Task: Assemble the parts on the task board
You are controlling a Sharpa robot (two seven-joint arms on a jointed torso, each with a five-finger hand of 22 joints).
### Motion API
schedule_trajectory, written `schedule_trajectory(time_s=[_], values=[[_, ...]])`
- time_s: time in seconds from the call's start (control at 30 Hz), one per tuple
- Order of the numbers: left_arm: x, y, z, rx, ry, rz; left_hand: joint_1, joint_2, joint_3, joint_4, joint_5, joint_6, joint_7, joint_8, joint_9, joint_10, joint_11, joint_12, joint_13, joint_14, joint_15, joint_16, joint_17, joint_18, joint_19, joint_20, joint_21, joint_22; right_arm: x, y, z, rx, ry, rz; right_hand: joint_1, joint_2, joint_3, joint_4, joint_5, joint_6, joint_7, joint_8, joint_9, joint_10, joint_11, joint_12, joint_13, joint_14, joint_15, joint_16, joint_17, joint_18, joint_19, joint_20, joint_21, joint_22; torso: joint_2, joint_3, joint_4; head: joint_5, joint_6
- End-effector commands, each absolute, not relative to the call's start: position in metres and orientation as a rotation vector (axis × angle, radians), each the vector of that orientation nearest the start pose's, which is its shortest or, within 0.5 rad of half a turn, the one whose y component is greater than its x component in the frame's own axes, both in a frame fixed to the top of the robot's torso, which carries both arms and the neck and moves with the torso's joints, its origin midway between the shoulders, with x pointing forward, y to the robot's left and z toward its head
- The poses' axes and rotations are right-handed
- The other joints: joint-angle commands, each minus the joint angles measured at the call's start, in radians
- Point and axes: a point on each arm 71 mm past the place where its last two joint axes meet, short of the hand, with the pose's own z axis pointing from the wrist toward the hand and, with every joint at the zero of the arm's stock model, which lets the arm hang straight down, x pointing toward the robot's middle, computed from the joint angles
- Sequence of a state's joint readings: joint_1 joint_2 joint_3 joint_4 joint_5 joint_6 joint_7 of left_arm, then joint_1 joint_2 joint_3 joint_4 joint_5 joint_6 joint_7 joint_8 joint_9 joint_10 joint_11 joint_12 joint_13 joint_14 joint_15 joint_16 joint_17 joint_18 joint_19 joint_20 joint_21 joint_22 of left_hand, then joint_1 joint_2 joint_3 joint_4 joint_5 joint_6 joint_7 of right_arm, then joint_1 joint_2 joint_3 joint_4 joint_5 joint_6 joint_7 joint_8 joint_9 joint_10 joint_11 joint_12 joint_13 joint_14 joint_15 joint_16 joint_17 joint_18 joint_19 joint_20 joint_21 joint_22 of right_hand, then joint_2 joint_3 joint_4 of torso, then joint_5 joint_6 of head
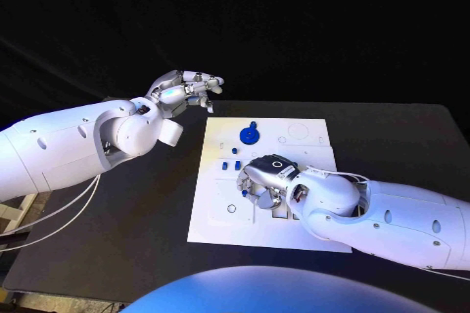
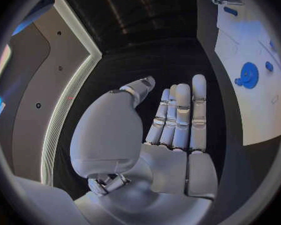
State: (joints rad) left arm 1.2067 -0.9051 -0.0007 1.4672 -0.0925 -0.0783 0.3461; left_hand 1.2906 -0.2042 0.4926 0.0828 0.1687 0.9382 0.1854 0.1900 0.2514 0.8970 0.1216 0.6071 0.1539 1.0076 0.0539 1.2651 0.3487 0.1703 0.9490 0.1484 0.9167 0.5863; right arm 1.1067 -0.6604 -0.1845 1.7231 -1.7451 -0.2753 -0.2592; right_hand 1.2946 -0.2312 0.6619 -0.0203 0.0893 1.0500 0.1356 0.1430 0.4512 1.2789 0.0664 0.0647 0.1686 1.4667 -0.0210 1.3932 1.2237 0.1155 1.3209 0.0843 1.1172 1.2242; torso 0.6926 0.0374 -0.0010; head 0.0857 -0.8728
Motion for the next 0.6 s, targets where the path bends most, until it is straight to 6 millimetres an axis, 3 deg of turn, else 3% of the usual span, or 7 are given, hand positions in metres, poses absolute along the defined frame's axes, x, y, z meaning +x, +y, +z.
schedule_trajectory(time_s=[0.03, 0.2, 0.6], values=[[0.499, 0.243, -0.163, -0.994, 1.514, -1.653, -0.002, 0.002, -0.001, 0.005, -0.002, -0.01, 0.0, -0.006, 0.001, -0.005, 0.0, 0.006, 0.001, 0.002, -0.001, 0.003, 0.001, 0.015, 0.005, 0.002, -0.005, -0.001, 0.378, -0.065, -0.246, -0.541, 1.714, 0.81, -0.005, -0.02, -0.012, 0.005, 0.006, -0.016, 0.0, -0.009, -0.003, -0.014, 0.001, -0.002, -0.004, 0.043, 0.01, -0.001, -0.003, -0.004, -0.002, 0.007, -0.008, -0.003, 0.001, 0.0013, -0.0001, 0.002, 0.0], [0.499, 0.244, -0.164, -0.995, 1.514, -1.649, -0.002, 0.002, -0.001, 0.005, -0.002, -0.01, 0.0, -0.006, 0.001, -0.005, 0.0, 0.006, 0.001, 0.002, -0.001, 0.003, 0.001, 0.015, 0.005, 0.002, -0.005, -0.001, 0.379, -0.07, -0.241, -0.49, 1.677, 0.826, -0.016, -0.053, -0.044, 0.014, 0.006, -0.034, 0.005, -0.021, -0.005, -0.086, 0.015, -0.001, -0.029, 0.038, 0.021, -0.007, -0.02, 0.001, -0.013, 0.017, -0.038, -0.024, 0.001, 0.002, -0.0007, 0.002, 0.0], [0.5, 0.246, -0.164, -0.998, 1.514, -1.644, -0.002, 0.002, -0.002, 0.006, -0.002, -0.011, 0.0, -0.006, 0.001, -0.006, 0.0, 0.006, 0.0, 0.002, 0.0, 0.002, 0.001, 0.015, 0.005, 0.002, -0.006, -0.002, 0.39, -0.109, -0.212, -0.38, 1.665, 0.812, -0.016, -0.054, -0.067, 0.021, 0.021, -0.03, 0.009, -0.02, -0.003, -0.083, 0.016, 0.014, -0.034, 0.038, 0.022, -0.001, -0.017, -0.001, -0.004, 0.019, -0.03, -0.016, -0.001, 0.0014, -0.0017, -0.002, 0.005]])
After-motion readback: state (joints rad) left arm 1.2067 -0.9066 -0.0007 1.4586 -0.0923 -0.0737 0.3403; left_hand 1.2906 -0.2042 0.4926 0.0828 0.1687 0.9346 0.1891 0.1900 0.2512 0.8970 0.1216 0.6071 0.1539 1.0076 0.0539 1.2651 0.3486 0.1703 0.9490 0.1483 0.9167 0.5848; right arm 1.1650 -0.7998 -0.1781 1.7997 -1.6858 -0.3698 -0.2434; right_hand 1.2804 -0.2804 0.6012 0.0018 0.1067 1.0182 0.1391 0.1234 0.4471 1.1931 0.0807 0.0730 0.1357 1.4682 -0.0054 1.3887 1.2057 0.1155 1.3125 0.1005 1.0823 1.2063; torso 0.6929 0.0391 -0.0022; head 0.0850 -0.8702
